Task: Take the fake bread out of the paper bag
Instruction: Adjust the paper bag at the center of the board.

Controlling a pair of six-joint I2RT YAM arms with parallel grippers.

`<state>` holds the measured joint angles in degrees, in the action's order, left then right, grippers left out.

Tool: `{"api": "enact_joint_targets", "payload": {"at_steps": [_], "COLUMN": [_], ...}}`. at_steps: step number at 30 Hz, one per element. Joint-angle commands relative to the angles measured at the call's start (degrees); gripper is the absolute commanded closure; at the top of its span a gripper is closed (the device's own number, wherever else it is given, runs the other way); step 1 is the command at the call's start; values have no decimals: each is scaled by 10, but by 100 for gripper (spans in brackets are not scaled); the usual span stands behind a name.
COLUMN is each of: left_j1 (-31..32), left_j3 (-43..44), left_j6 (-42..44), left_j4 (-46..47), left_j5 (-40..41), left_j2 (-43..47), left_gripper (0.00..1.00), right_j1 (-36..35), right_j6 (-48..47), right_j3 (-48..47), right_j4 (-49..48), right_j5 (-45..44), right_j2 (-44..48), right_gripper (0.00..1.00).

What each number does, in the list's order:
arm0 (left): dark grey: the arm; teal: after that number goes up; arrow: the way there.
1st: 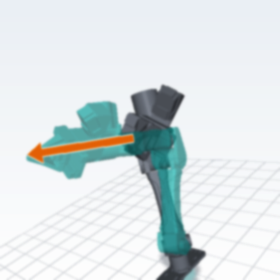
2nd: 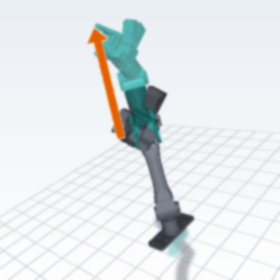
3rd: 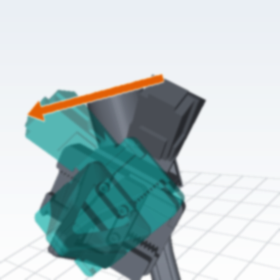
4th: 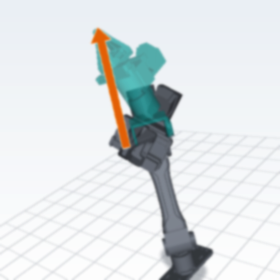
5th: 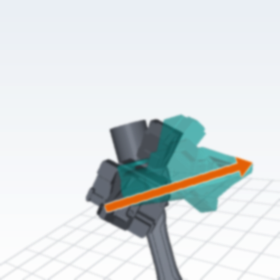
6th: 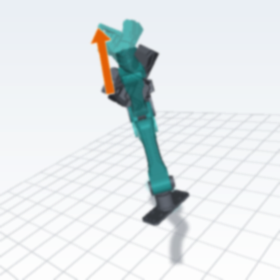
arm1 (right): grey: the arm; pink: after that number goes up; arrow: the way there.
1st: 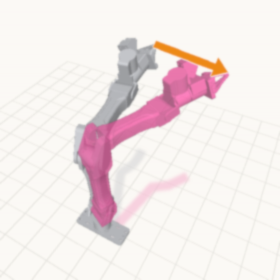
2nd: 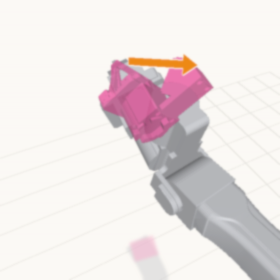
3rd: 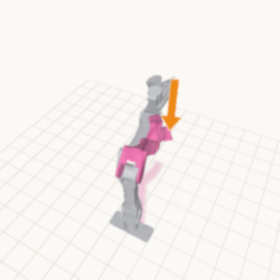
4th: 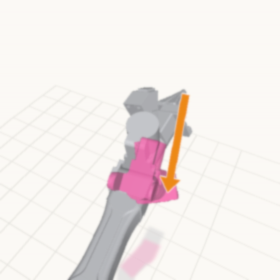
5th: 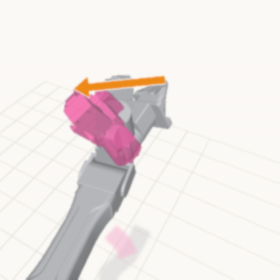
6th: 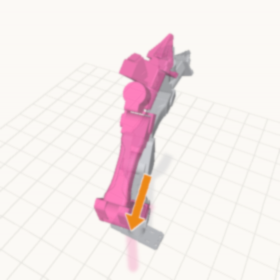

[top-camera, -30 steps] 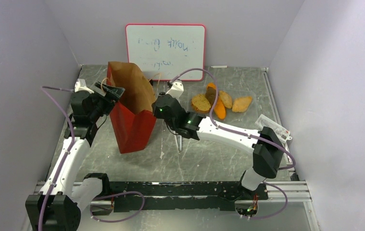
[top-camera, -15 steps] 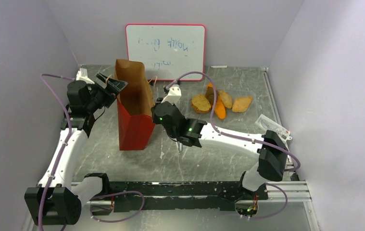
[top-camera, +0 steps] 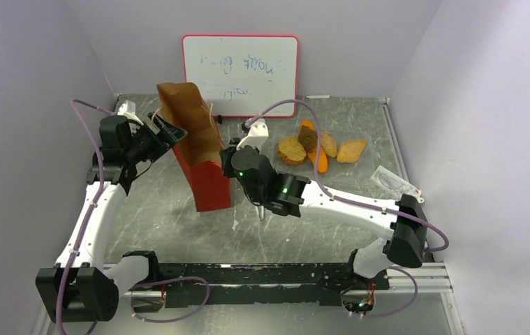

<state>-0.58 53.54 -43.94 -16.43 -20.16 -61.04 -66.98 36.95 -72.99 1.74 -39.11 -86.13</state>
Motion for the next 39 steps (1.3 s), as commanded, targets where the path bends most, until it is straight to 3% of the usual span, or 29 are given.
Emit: {"api": "enact_joint_targets", "payload": {"at_steps": [1,23,39], "left_j1": [-13,-17,-20], "left_j3": [-13,37,-16], "left_j6": [29,146,78], "left_j4": [-28,-101,-90], "left_j5": [8,-26,10], "left_j2": [-2,-25,55], "left_gripper": [23,30,28], "right_j1": [-10,-11,-10], "right_j6": [-13,-33,-58], "right_j3": [-13,-53,-54], "right_j4": [-17,-24,-75], "right_j5": [-20,-23,-49], "right_j2": [19,-2,7], "right_gripper": [88,88,89]}}
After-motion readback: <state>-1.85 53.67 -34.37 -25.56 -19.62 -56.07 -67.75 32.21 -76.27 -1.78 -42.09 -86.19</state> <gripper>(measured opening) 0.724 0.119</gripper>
